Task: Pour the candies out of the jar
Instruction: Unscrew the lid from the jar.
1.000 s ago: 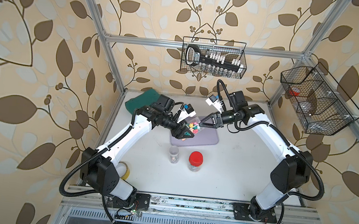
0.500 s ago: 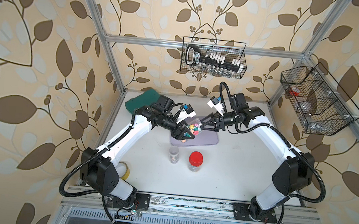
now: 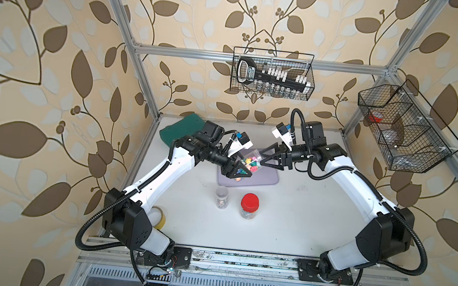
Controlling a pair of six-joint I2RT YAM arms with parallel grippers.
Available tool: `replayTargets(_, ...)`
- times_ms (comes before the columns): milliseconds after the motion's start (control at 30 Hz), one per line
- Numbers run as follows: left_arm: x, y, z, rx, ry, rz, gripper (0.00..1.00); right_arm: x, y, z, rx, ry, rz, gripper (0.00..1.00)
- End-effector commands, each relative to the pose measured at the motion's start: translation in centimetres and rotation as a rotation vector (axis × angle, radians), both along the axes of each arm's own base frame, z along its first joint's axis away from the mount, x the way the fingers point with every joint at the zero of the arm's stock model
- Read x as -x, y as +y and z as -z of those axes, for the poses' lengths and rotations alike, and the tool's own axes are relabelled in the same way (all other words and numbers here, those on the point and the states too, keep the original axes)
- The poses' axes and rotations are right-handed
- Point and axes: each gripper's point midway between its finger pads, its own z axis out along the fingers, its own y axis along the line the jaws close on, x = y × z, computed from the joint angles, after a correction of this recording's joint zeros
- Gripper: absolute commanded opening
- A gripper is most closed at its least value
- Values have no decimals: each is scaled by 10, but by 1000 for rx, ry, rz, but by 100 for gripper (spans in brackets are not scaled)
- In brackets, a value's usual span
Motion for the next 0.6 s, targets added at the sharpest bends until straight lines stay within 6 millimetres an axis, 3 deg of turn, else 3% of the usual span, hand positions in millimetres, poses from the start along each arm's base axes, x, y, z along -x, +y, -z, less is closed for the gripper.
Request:
replayTargets(0,-6,-1,-36,91,-125,10,62,16,-5,-25,-95,-6,-54,43)
replayTargets(67,-6,-1,-34,88,-121,9,62,14,-6,-28,-99,-4,-41,44)
replayTargets(233,-5,0,-32,81,-115,6,62,6,-8,-32,-90,29,2,67)
replayTargets(433,-4,0,-30,72,-111,6,62,3,-12,-44,-100,22,33,70)
replayTargets(567,-6,2,-28,60,-115,-2,62,-12,-16,-46,-80,63,119,83)
